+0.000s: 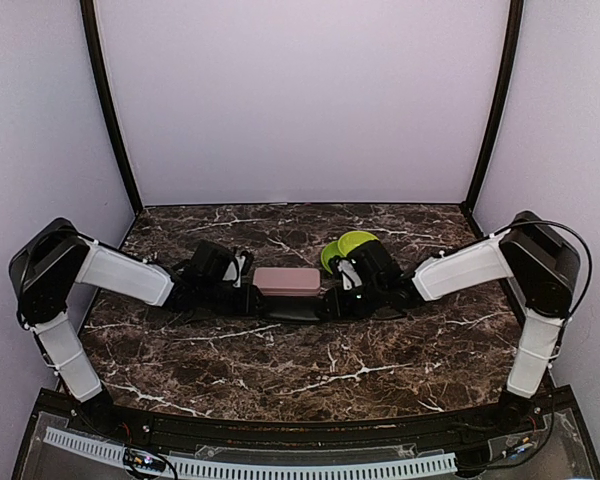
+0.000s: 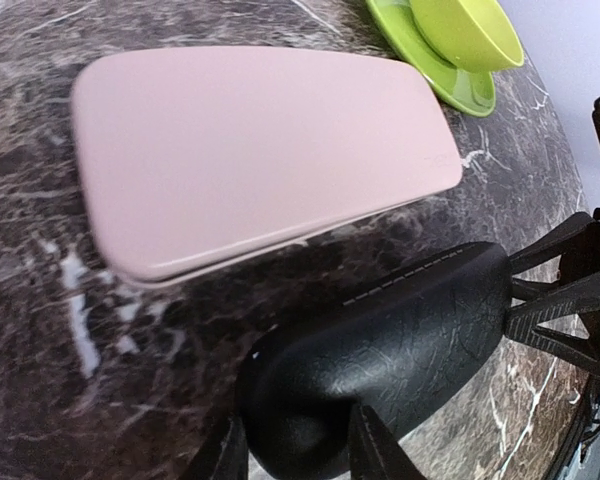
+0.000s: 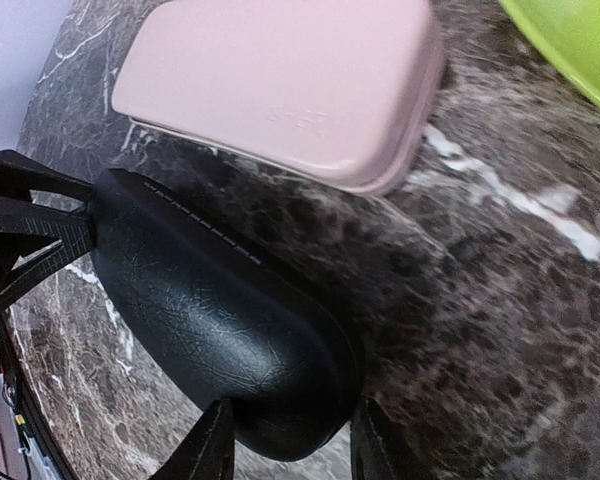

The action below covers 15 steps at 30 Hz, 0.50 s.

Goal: Organize the sunglasses
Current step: Reset both arms

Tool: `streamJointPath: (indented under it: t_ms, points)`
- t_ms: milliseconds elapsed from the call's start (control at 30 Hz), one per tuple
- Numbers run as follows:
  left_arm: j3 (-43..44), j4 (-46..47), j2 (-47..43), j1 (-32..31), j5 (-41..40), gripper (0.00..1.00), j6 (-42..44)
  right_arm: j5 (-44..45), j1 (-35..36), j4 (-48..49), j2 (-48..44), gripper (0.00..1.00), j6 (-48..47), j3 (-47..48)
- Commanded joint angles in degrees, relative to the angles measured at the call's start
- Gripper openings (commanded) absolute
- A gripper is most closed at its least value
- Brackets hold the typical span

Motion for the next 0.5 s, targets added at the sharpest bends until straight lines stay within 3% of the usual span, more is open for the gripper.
streamJointPath:
  t_ms: [0,167,267,467]
  points:
    - [2.5,-0.2,5.1,-6.6,5.6,0.34,-1.7,1.6,0.0,0.2,-5.0,0.38,-0.6,-3.3]
    - [3.9,-0.6,4.9,-7.0,4.0,0.36,-1.5,3.2,-0.9,-2.6,-8.2,0.39,-2.0,-4.9]
    - [4.7,-3.2,2.6,-7.0,0.8,0.40,0.0,5.0,-2.1,-5.4,-10.1,0.45,-3.7,-4.5]
    - [2.6,-7.7,-7.1,-6.6,-11.8,0.68,4.5,10.7,-5.7,-13.9,-18.3,0.64,-8.7,-3.4]
